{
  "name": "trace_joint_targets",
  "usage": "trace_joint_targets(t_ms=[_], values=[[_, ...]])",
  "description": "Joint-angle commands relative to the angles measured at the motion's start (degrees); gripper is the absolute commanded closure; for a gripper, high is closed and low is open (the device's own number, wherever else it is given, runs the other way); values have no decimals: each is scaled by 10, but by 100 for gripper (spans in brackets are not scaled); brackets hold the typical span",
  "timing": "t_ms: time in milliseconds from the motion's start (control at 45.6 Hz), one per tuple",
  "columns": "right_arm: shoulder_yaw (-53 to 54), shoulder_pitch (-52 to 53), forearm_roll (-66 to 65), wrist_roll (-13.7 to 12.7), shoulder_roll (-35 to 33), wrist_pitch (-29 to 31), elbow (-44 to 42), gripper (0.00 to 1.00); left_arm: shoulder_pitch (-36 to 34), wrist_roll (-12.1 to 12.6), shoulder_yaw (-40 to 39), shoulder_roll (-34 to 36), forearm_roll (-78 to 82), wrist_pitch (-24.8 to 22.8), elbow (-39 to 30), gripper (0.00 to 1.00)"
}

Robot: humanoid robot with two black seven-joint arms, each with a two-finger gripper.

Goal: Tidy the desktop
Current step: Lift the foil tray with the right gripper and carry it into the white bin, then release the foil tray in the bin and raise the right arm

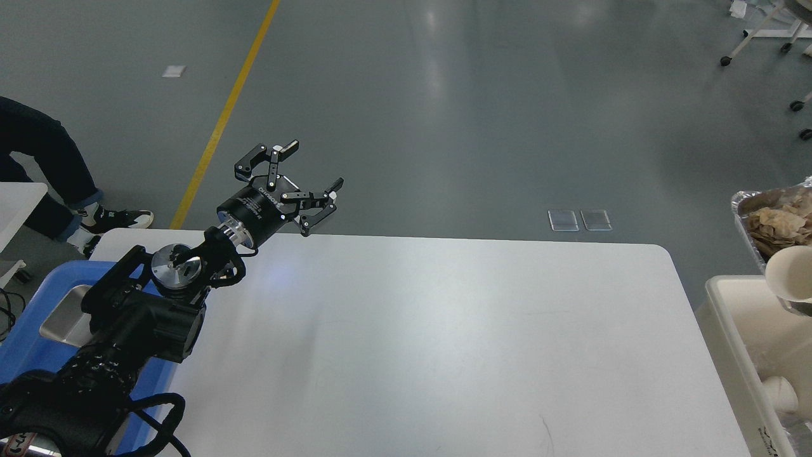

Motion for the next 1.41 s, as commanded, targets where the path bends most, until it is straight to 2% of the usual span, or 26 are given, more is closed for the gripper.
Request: trace_joint_targets(t_ms=[0, 176, 329, 615, 681, 746, 768, 856, 1207, 1383], values=[[0, -31, 9, -1, 5, -7, -23, 100, 2, 0, 2, 0, 3, 5, 0, 2], [0, -74, 38, -1, 17, -10, -59, 100, 2, -1, 33, -1, 10, 6, 0, 2], [0, -112, 50, -2, 47, -12, -122, 100, 2, -1, 41, 0, 10, 11, 0, 2], [0, -148, 55, -2, 78, -13, -189, 99, 2, 0, 47, 7, 11, 18, 0, 2], [0, -152, 56, -1, 88, -12, -211, 74, 2, 0, 47, 8, 11, 17, 0, 2], [1, -153, 56, -1, 98, -14, -232, 8, 3, 0, 47, 8, 11, 17, 0, 2], [3, -153, 56, 0, 100, -13, -239, 4, 2, 0, 47, 8, 11, 17, 0, 2], [5, -156, 57, 0, 109, -13, -263, 0, 2, 0, 47, 8, 11, 17, 0, 2], [10, -146, 44, -4, 101, 0, -274, 0, 0, 0, 48, 9, 11, 17, 0, 2], [10, -5, 39, -1, 84, -4, -349, 0, -3, 1, 48, 32, 26, 16, -1, 2]])
